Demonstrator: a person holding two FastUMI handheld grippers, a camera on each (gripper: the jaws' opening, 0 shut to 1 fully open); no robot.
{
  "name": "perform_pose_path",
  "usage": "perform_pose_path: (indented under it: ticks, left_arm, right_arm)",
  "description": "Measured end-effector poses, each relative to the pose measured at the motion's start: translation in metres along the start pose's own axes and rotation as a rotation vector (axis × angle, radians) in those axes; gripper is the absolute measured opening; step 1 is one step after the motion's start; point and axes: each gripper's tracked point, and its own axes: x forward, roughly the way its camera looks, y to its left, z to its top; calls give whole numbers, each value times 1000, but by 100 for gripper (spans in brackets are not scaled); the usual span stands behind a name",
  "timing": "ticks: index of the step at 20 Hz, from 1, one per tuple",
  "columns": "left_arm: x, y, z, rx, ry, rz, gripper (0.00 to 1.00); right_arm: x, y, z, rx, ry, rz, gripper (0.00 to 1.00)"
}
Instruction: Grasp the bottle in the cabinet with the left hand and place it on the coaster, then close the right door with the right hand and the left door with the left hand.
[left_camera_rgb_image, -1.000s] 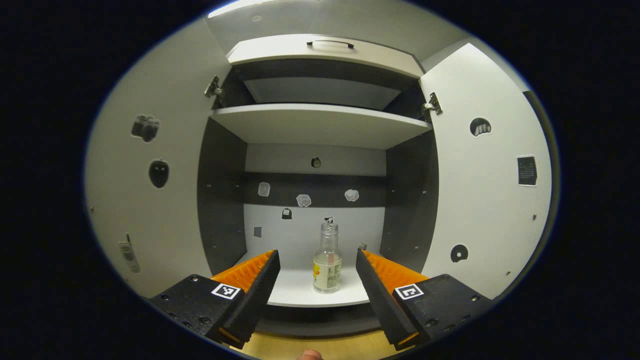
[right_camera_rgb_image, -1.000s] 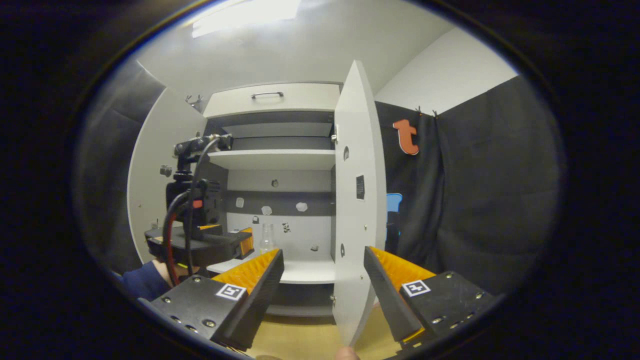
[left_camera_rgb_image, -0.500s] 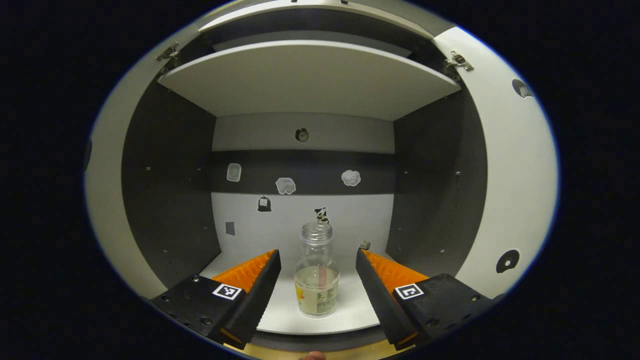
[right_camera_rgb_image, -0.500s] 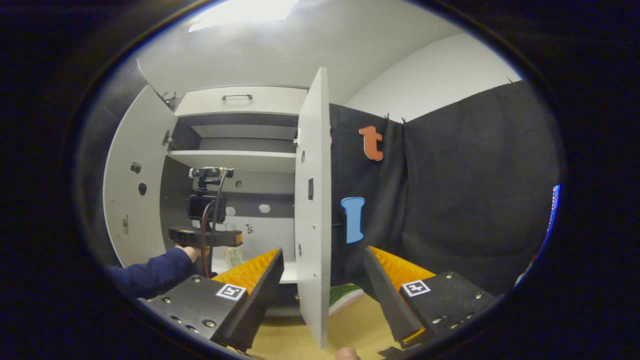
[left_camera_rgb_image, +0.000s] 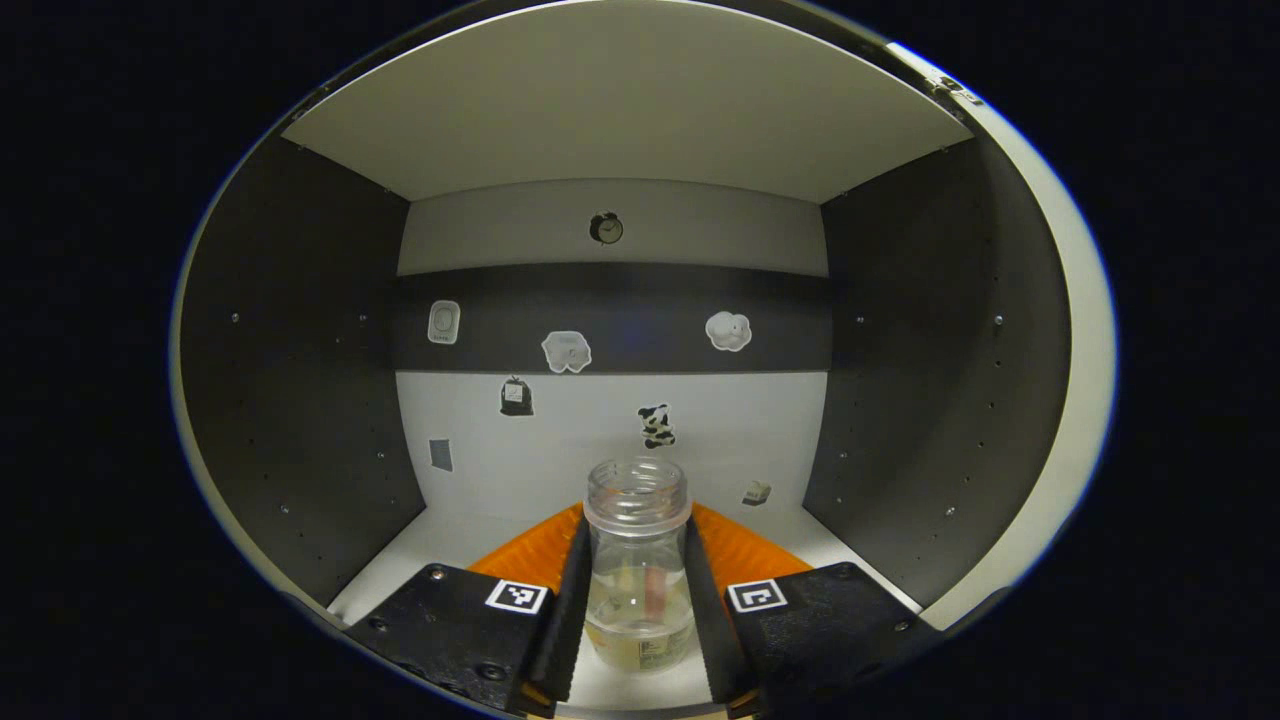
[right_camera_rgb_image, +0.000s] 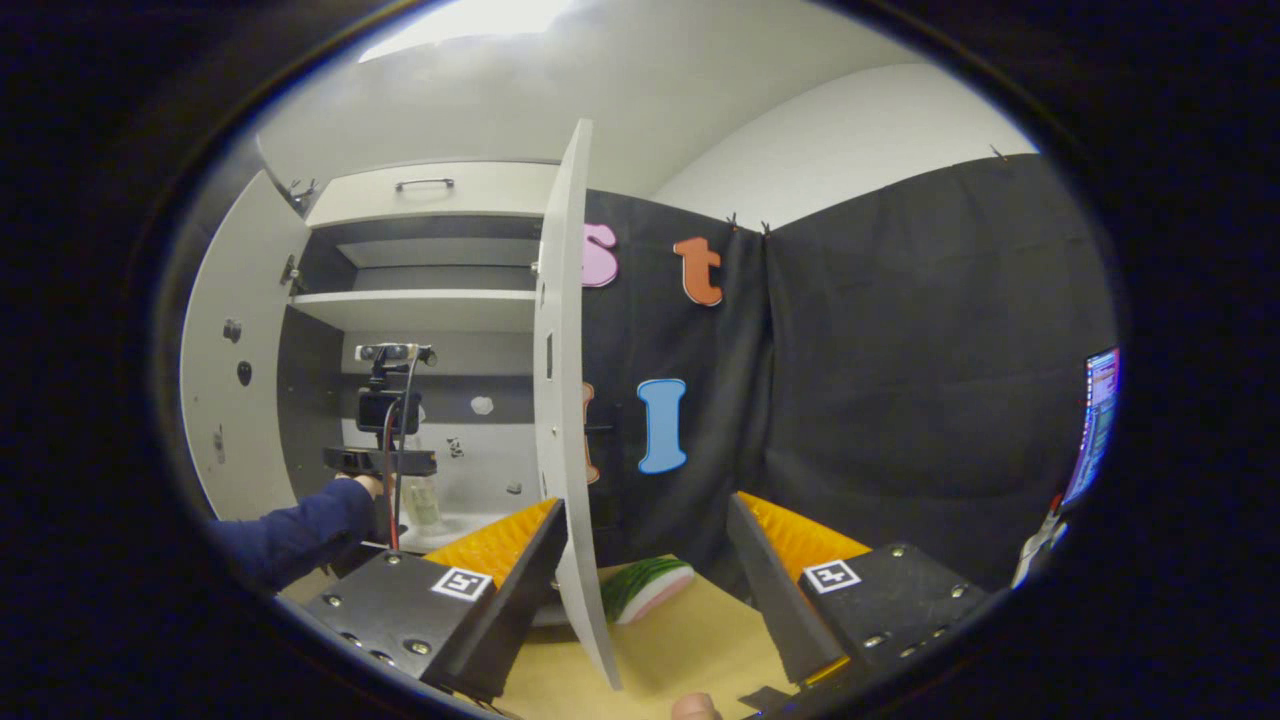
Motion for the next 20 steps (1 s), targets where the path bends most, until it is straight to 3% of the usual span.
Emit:
perform_pose_path:
  ticks: [5,11,14,20]
  left_arm:
    - [-32,-1,6,-63,-5,-73,50]
    - [-116,-2,-1,-92,1,-203,50]
    - [-158,0,-26,-109,7,-243,50]
    - [-228,6,-116,-115,67,-251,50]
  right_arm:
    - [7,-3,3,-1,-14,25,98]
    - [18,0,5,-5,-22,99,98]
    - [19,3,9,-9,-29,143,98]
    - [23,5,15,-38,-52,200,98]
